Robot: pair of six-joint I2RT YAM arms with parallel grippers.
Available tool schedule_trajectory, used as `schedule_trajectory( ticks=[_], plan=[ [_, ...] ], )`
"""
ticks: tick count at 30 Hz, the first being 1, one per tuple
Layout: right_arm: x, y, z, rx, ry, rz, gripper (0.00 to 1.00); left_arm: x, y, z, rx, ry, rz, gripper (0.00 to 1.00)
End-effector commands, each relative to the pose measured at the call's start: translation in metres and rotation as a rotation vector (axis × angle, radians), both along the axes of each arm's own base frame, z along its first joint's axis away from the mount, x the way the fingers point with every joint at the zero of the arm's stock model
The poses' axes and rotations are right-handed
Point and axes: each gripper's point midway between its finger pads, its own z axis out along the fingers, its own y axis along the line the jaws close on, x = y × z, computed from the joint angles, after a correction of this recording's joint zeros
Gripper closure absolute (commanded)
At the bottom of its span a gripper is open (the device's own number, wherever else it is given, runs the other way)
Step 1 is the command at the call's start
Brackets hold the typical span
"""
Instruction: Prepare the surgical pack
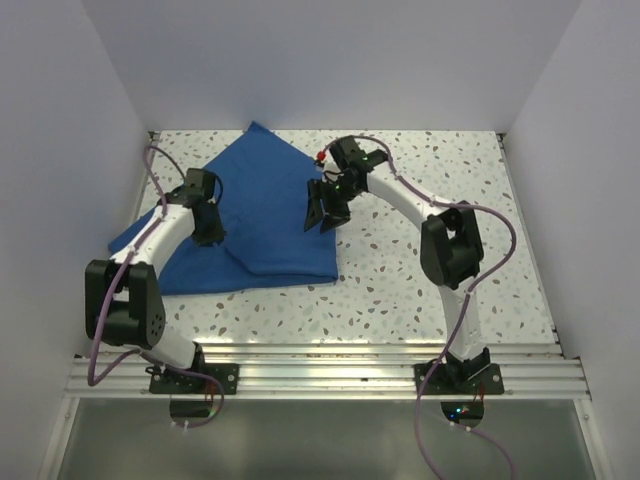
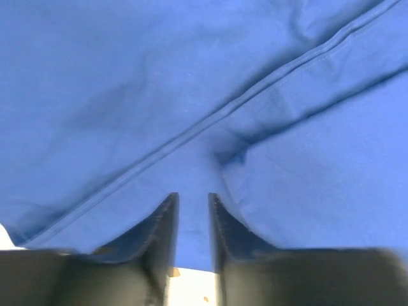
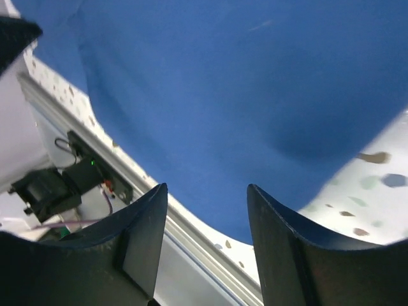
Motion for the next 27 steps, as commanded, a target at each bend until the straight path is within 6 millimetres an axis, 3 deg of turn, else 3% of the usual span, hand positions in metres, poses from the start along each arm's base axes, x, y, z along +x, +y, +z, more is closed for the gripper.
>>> schedule_trajectory(
  ticks=[1, 2, 3, 6, 11, 18, 24, 27],
  plan=[
    [-0.016, 0.028, 0.006, 0.068, 0.011, 0.086, 0.46, -0.002, 0.008, -0.004, 0.034, 0.033, 0.0, 0.86],
    [-0.019, 0.029, 0.0, 0.07, 0.03, 0.085, 0.5, -0.006, 0.004, -0.017, 0.016, 0.066, -0.017, 1.0],
    [-0.018, 0.028, -0.003, 0.068, 0.037, 0.078, 0.54, -0.009, 0.003, -0.034, 0.012, 0.114, -0.02, 1.0],
    [-0.015, 0.025, -0.014, 0.04, 0.034, 0.071, 0.64, -0.005, -0.007, -0.058, -0.024, 0.141, -0.054, 1.0],
    [-0.022, 0.013, -0.031, -0.017, 0.056, 0.064, 0.7, 0.01, -0.042, -0.064, -0.063, 0.127, -0.139, 1.0],
    [-0.029, -0.018, -0.046, -0.034, 0.11, -0.021, 0.72, 0.004, -0.098, -0.081, -0.11, 0.168, -0.238, 1.0],
    [-0.031, -0.059, -0.055, -0.072, 0.13, -0.091, 0.72, 0.009, -0.124, -0.074, -0.135, 0.158, -0.304, 1.0],
    [-0.029, -0.074, -0.052, -0.084, 0.123, -0.112, 0.72, 0.014, -0.115, -0.063, -0.094, 0.146, -0.274, 1.0]
  ],
)
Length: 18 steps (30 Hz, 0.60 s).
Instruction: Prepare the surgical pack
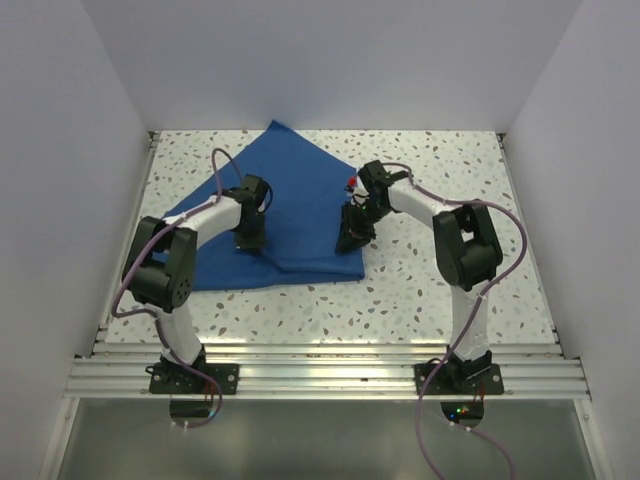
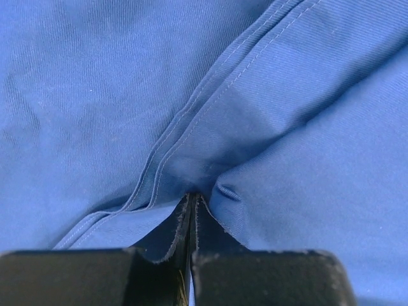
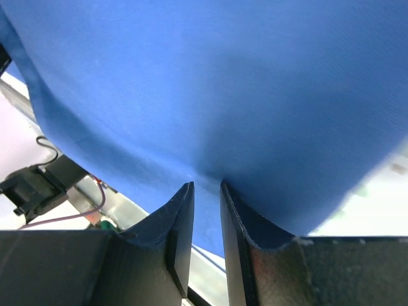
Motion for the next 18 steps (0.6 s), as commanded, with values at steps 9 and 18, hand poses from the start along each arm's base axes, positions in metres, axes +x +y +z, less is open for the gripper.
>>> schedule_trajectory(
  ticks=[9, 18],
  plan=[
    [0.04, -0.013, 0.074, -0.013, -0.206, 0.023, 0.66, 0.036, 0.114, 0.085, 0.057, -0.222, 0.315, 0.34],
    [0.015, 0.011, 0.112, 0.103, -0.281, 0.06, 0.36, 0.036, 0.214, 0.065, 0.074, -0.247, 0.62, 0.28]
  ],
)
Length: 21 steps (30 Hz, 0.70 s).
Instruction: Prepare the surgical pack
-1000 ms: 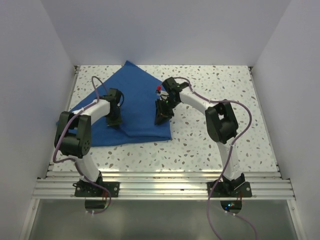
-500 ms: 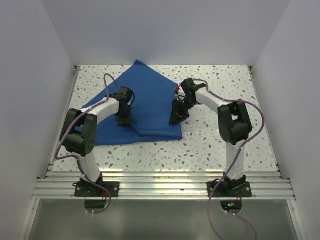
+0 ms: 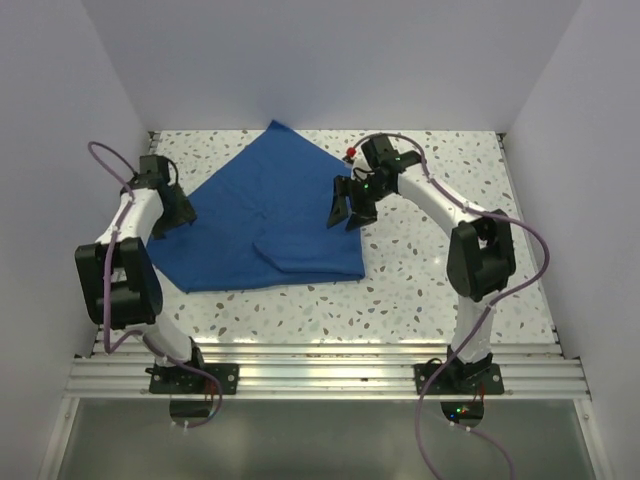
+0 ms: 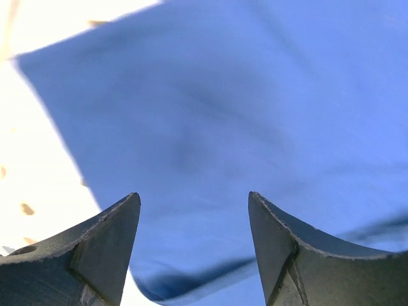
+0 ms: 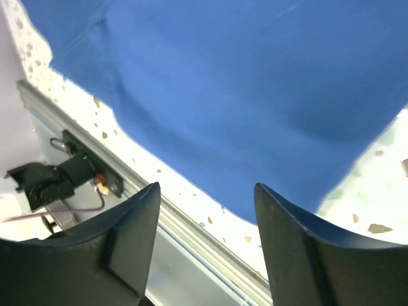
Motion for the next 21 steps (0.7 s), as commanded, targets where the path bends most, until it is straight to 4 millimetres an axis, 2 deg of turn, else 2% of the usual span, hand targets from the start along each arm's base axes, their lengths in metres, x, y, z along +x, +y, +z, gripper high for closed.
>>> schedule_trajectory(
  ticks=[1, 2, 3, 4, 8, 12, 15, 17, 21],
  plan=[
    [-0.03, 0.02, 0.03, 0.08, -0.05, 0.063, 0.35, -0.002, 0.047, -0.008, 0.053, -0.019, 0.124, 0.28],
    [-0.032, 0.025, 0.034, 0.106, -0.076, 0.072, 0.33, -0.002, 0.063, -0.012, 0.078, -0.01, 0.149, 0.28],
    [-0.042, 0.024, 0.026, 0.106, -0.052, 0.078, 0.3, -0.001, 0.072, -0.013, 0.104, -0.005, 0.161, 0.28],
    [-0.05, 0.027, 0.034, 0.137, -0.057, 0.089, 0.3, -0.003, 0.083, -0.021, 0.13, 0.026, 0.157, 0.29],
    [-0.062, 0.024, 0.031, 0.166, -0.073, 0.085, 0.25, -0.006, 0.12, -0.033, 0.148, 0.034, 0.184, 0.28],
    [-0.076, 0.015, 0.023, 0.155, -0.077, 0.094, 0.2, 0.005, 0.136, -0.044, 0.174, 0.041, 0.17, 0.27],
    [-0.083, 0.011, 0.017, 0.149, -0.067, 0.098, 0.18, 0.006, 0.147, -0.051, 0.207, 0.07, 0.192, 0.26],
    [-0.087, 0.006, 0.011, 0.123, -0.055, 0.099, 0.18, 0.002, 0.151, -0.063, 0.22, 0.116, 0.188, 0.26],
    [-0.083, 0.0, 0.013, 0.091, -0.079, 0.105, 0.17, 0.006, 0.155, -0.079, 0.234, 0.149, 0.162, 0.26]
  ],
)
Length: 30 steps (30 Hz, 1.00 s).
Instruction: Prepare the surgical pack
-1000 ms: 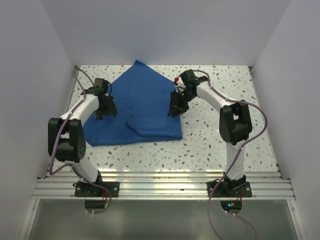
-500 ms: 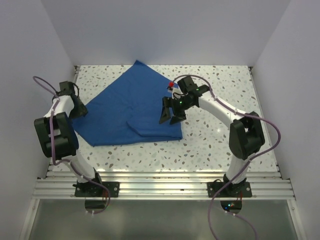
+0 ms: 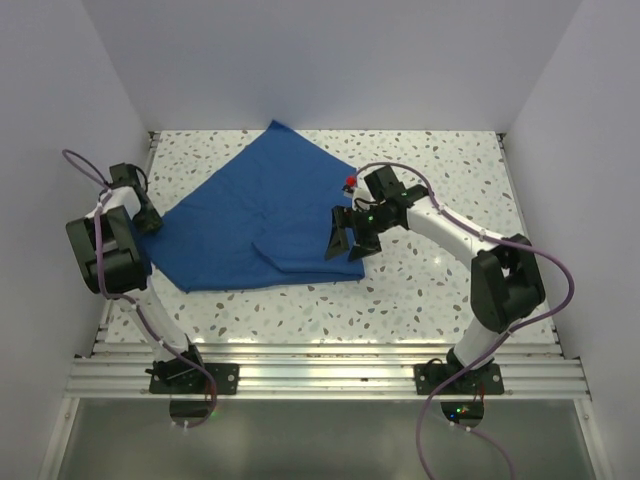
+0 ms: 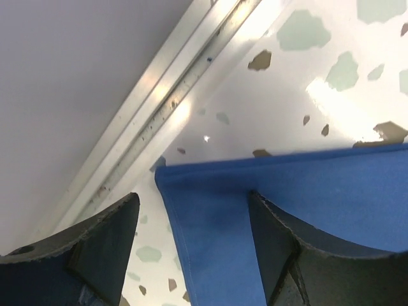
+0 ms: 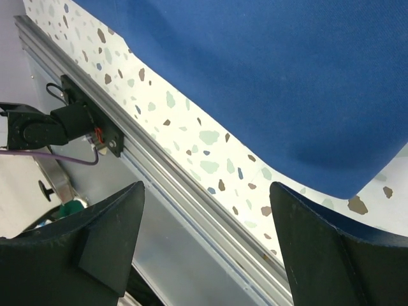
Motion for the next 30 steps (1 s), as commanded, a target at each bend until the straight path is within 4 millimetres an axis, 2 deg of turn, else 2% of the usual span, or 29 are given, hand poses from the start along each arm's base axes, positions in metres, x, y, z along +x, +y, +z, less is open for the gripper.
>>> schedule_trajectory(
  ticks=[1, 4, 5, 7, 11, 16, 18, 19, 20, 22, 24, 28, 30],
  plan=[
    [0.006, -0.005, 0.018, 0.006, -0.082, 0.009, 0.17, 0.007, 0.017, -0.018, 0.057, 0.031, -0.013, 0.27],
    [0.007, -0.006, 0.016, 0.004, -0.068, 0.0, 0.17, 0.011, 0.002, -0.034, -0.032, -0.004, -0.013, 0.32],
    [0.008, -0.007, 0.016, 0.004, -0.065, -0.005, 0.17, 0.005, -0.006, -0.042, -0.065, -0.007, -0.003, 0.34],
    [0.007, -0.006, 0.016, 0.005, -0.06, -0.003, 0.17, 0.011, -0.015, -0.043, -0.106, -0.069, -0.01, 0.38],
    [0.009, -0.008, 0.018, -0.003, -0.063, -0.004, 0.17, 0.003, -0.03, -0.051, -0.165, -0.079, -0.005, 0.51],
    [0.008, -0.006, 0.017, 0.0, -0.052, -0.003, 0.17, 0.009, -0.032, -0.036, -0.171, -0.131, -0.008, 0.64],
    [0.008, -0.006, 0.019, -0.001, -0.051, -0.004, 0.17, 0.013, -0.032, -0.027, -0.168, -0.153, -0.01, 0.66],
    [0.009, -0.008, 0.02, -0.011, -0.053, -0.01, 0.17, 0.012, -0.03, -0.024, -0.159, -0.149, -0.008, 0.65],
    [0.012, -0.008, 0.022, -0.017, -0.064, -0.01, 0.17, 0.011, -0.026, -0.02, -0.139, -0.141, 0.008, 0.61],
    [0.012, -0.008, 0.024, -0.022, -0.07, -0.011, 0.17, 0.002, -0.016, -0.013, -0.081, -0.114, 0.034, 0.46],
    [0.013, -0.009, 0.024, -0.026, -0.072, -0.019, 0.17, -0.004, -0.007, -0.007, -0.022, -0.092, 0.039, 0.36],
    [0.009, -0.007, 0.022, -0.01, -0.046, -0.013, 0.17, -0.011, -0.007, -0.016, -0.017, -0.042, 0.009, 0.32],
    [0.011, -0.009, 0.021, -0.022, -0.059, -0.012, 0.17, -0.017, -0.013, -0.018, -0.038, -0.044, 0.021, 0.31]
  ],
)
